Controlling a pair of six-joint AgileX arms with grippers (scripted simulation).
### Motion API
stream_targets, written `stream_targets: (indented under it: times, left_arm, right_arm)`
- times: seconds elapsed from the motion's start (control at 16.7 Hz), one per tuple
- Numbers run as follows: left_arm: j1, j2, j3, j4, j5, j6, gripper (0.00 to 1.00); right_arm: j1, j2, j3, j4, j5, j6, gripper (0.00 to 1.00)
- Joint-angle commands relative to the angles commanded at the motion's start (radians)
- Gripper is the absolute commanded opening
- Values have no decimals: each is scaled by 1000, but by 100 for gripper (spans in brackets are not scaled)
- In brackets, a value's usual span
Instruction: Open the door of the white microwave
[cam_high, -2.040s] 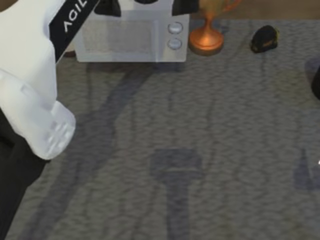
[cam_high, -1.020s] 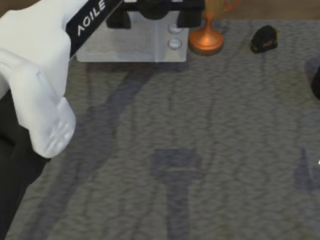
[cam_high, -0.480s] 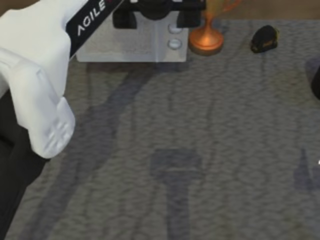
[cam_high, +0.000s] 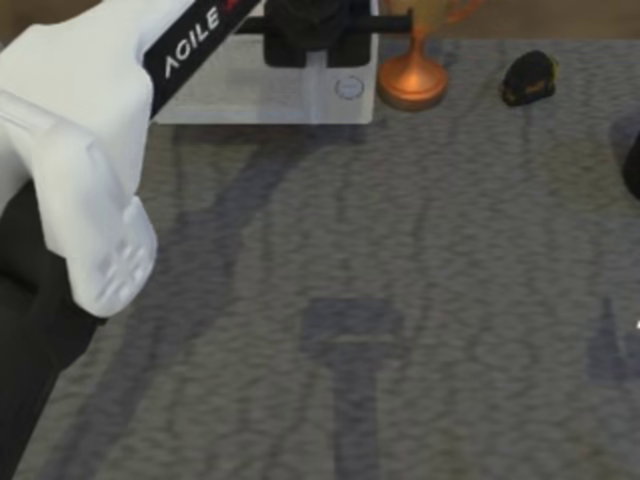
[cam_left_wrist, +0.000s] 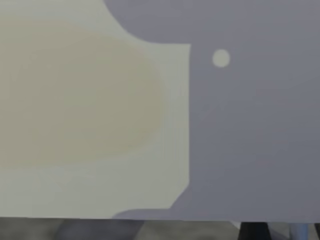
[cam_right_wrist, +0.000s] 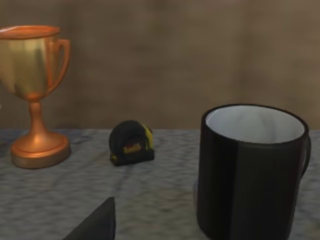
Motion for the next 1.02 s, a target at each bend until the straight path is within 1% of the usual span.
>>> stream_targets:
  times: [0.06,0.48,0.54,0.72,1.02]
  left_arm:
    - [0,0,0,0,0,0,0]
    - [0,0,0,0,0,0,0]
    - [-25,-29,-48,-2,9,-5,0]
    - [-27,-57,-88,24,7,-6,0]
    - [-26,-164,-305,124,-8,-17,0]
  right_arm:
    - [0,0,0,0,0,0,100]
    - [0,0,0,0,0,0,100]
    - [0,0,0,0,0,0,100]
    - [0,0,0,0,0,0,100]
    - [0,0,0,0,0,0,100]
